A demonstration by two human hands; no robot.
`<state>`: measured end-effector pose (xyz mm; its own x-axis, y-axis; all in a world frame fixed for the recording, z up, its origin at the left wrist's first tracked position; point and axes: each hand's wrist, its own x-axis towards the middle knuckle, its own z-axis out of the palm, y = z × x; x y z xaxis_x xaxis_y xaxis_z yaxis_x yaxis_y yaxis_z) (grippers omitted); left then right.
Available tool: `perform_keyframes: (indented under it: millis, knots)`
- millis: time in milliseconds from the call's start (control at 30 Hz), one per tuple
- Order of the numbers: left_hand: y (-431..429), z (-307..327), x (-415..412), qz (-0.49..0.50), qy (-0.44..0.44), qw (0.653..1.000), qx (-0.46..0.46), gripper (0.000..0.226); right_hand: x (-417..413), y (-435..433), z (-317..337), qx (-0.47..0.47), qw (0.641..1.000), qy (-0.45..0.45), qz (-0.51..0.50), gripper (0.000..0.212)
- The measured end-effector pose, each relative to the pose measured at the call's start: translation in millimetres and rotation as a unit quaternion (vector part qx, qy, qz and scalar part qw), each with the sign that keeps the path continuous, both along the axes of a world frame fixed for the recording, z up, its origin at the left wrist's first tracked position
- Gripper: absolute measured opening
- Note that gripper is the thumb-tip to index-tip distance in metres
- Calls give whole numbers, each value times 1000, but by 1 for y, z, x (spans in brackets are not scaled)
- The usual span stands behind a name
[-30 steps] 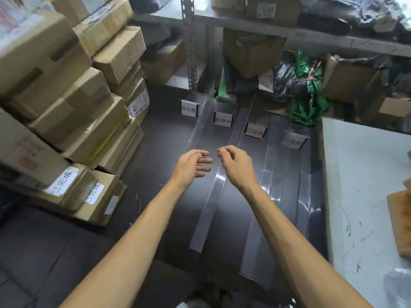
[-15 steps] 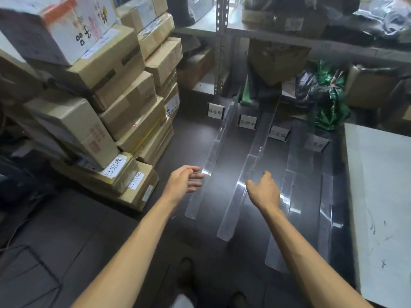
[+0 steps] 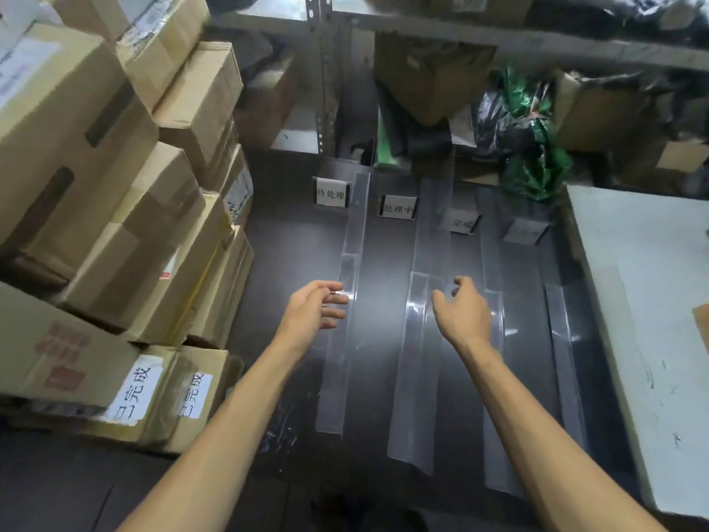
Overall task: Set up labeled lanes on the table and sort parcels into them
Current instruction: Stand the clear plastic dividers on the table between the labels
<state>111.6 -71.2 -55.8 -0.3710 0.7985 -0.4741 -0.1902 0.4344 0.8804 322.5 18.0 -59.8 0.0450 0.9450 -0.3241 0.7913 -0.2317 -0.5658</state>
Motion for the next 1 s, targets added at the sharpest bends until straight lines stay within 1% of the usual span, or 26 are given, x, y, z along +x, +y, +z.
perform_keyframes:
  millis: [133,200,267,367,433,633,867,933,1000]
  knots:
    - [37,3,7,-16,-1,1000,9,29,1,21,-7,-14,1000,-16,4,56]
    - [54,7,11,-29,2,1000,9,30,1,35,-11,-28,999,-37,15,53]
    - [67,10,13,-36,8,999,10,31,0,48,-15,-34,998,-48,31,44]
    - [84,12,10,-39,15,999,7,31,-3,63,-21,-36,996,-68,55,15]
    - [94,11,8,-42,19,999,4,32,-3,68,-25,-36,994,-82,65,23]
    - [115,3,15,-45,13,999,-2,33,-2,74,-24,-31,990,-114,79,36]
    - [122,3,19,-48,-5,999,-11,32,5,73,-25,-24,991,-111,69,32]
    - [123,4,18,-52,-6,999,-8,32,5,73,-24,-19,991,-116,69,28]
    - [123,4,16,-56,-4,998,-8,33,5,72,-24,-21,990,-124,70,28]
